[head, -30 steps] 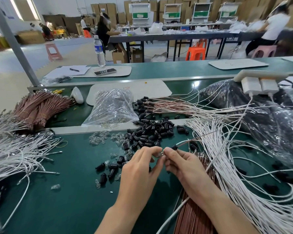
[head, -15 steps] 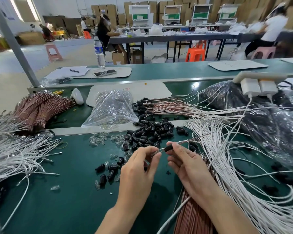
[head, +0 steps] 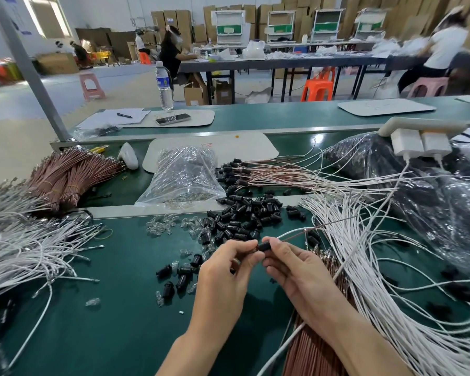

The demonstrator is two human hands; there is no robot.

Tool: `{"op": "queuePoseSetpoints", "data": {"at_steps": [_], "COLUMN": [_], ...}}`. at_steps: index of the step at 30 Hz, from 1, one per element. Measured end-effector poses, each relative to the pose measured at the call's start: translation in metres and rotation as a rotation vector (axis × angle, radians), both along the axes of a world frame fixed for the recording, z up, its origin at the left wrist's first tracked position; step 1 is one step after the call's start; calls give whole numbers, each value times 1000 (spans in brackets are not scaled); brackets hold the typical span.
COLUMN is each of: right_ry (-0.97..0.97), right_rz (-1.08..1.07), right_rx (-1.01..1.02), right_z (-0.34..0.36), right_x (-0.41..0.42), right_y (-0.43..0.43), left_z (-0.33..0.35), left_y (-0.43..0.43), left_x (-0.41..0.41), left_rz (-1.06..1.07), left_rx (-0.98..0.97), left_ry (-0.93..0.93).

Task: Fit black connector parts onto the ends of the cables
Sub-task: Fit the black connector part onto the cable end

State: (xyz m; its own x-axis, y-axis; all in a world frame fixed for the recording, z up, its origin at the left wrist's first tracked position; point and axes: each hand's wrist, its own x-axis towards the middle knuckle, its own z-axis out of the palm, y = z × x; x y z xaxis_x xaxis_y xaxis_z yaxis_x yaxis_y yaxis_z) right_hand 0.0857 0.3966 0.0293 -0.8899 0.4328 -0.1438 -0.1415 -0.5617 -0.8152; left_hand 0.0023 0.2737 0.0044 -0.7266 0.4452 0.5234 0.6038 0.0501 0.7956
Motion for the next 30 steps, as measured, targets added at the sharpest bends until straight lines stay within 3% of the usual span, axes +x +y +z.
{"op": "queuePoseSetpoints", "data": {"at_steps": [6, 13, 17, 30], "right_ry": [-15, -13, -30, -24], "right_rz": [1, -167, -156, -114], "right_rx": [-9, 65, 202, 215], "right_z": [1, 3, 3, -3], "right_x": [0, 0, 0, -1], "right_y": [-1, -2, -6, -5], "left_z": [0, 3, 6, 6], "left_y": [0, -1, -2, -1], "left_x": [-3, -1, 1, 3], "left_rz": [-9, 6, 31, 111], "left_rx": [-11, -131, -263, -436], "left_ry": [6, 13, 27, 68]}}
